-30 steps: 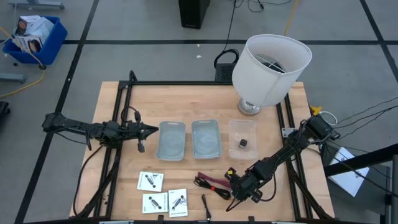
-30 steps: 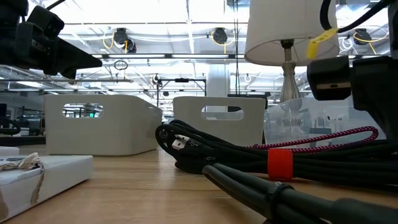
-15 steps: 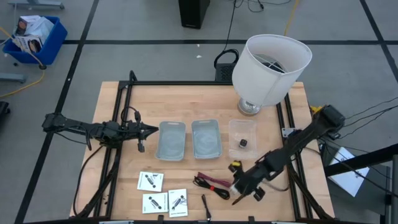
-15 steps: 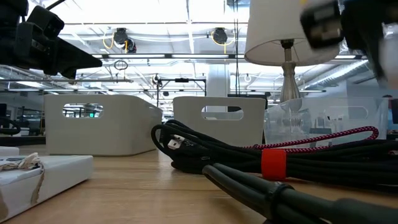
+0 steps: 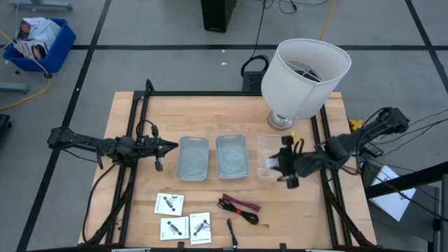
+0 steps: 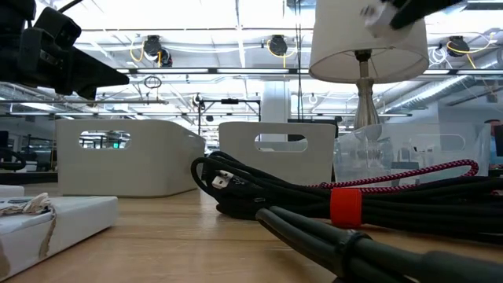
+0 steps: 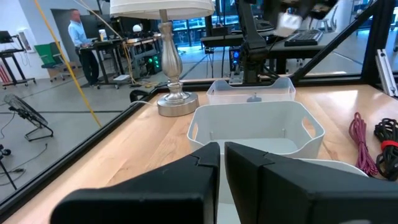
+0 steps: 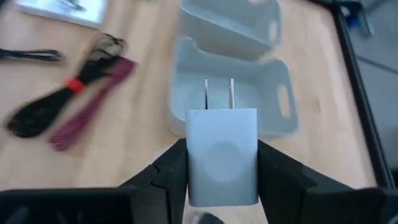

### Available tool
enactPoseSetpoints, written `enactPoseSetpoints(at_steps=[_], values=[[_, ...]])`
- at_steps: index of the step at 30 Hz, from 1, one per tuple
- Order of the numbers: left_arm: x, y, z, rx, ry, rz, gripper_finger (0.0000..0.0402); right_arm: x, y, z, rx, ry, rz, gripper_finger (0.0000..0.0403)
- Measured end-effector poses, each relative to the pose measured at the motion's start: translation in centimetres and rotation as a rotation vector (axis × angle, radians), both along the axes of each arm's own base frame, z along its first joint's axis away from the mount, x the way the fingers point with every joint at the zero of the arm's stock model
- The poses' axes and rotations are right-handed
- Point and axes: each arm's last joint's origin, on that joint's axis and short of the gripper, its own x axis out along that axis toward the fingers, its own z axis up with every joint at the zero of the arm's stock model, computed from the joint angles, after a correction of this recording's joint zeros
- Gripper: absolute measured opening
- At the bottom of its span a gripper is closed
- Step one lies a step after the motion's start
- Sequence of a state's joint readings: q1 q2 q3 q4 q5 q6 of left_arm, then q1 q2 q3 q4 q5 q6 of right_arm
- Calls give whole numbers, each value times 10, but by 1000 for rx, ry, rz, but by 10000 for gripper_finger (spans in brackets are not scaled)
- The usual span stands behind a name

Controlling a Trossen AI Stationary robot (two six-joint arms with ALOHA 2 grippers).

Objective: Pick and place items into bin
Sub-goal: Put the white charger adapter into the transparent bin

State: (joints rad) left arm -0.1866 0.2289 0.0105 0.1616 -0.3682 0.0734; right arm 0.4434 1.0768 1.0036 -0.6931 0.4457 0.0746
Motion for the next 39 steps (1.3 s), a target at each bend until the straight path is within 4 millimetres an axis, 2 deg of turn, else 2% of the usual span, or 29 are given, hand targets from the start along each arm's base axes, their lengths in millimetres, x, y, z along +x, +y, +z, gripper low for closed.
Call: enactPoseSetpoints(at_steps=[3, 9, 13, 26, 39], values=[[0, 0, 0, 0, 0, 0, 33, 4, -14, -12, -19, 42, -59, 141], [0, 0, 0, 0, 0, 0, 33, 6, -43, -58, -9, 148, -133, 141], [0, 0, 0, 0, 1, 0, 33, 5, -58, -80, 23, 166, -171, 141], [0, 0, 0, 0, 1, 0, 33, 5, -90, -89, 107, 222, -227, 145], [0, 0, 0, 0, 1, 0, 33, 22, -92, -121, 91, 380, -203, 145]])
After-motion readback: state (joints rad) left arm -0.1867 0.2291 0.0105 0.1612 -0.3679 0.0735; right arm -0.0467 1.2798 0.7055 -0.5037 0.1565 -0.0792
